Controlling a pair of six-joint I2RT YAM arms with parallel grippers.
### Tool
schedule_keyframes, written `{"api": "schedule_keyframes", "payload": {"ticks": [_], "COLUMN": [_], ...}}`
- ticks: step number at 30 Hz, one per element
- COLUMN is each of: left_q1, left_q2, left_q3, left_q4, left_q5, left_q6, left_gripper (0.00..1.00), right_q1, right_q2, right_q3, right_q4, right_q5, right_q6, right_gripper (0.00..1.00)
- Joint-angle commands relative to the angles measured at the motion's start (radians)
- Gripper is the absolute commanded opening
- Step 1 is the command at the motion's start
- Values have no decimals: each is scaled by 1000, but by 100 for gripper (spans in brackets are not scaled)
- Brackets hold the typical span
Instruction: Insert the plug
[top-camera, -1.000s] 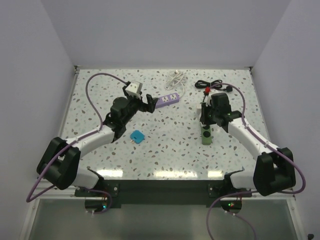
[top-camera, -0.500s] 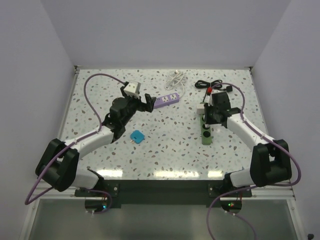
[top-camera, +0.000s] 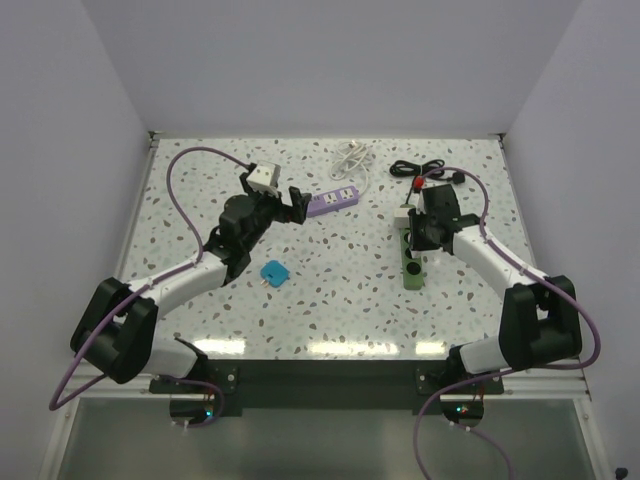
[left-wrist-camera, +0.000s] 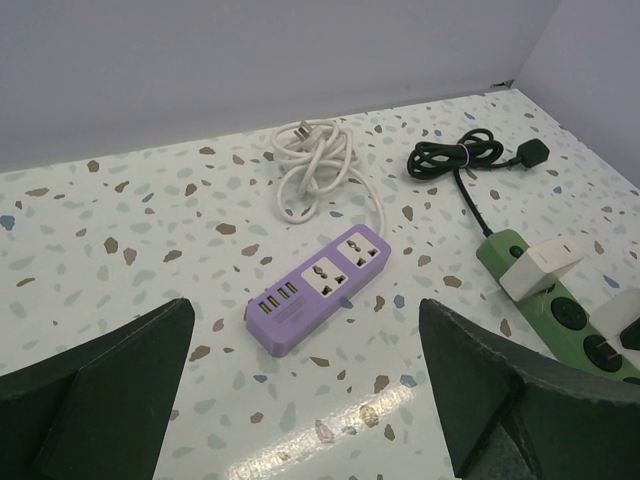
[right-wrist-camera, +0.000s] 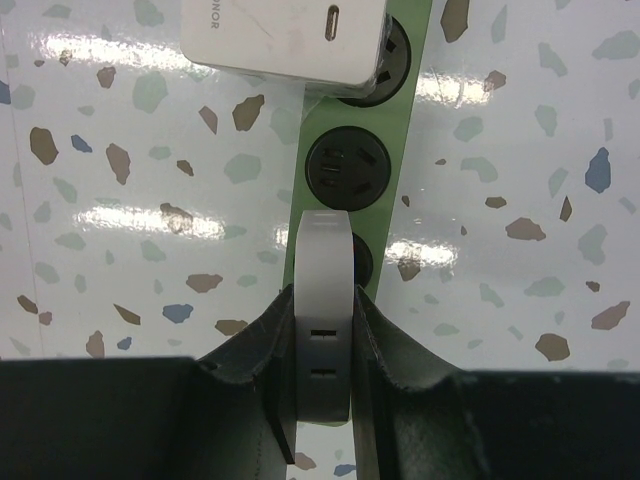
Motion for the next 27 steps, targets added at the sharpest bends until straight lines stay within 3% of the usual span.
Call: {"api": "schedule_keyframes", "payload": {"ticks": [1, 27], "left_q1": [2, 3], "left_q2": [-11, -18], "left_q3": [5, 2], "left_q4": [24, 18], "left_q5": [-18, -29], "left_q6": [10, -4], "left_gripper": [100, 100], "right_q1": [-2, 14], "right_q2": [-21, 36], "right_q3": [39, 12], "right_q4": [-6, 18], "right_q5": [10, 62], "right_q6": [-9, 32], "right_gripper": [0, 0]}}
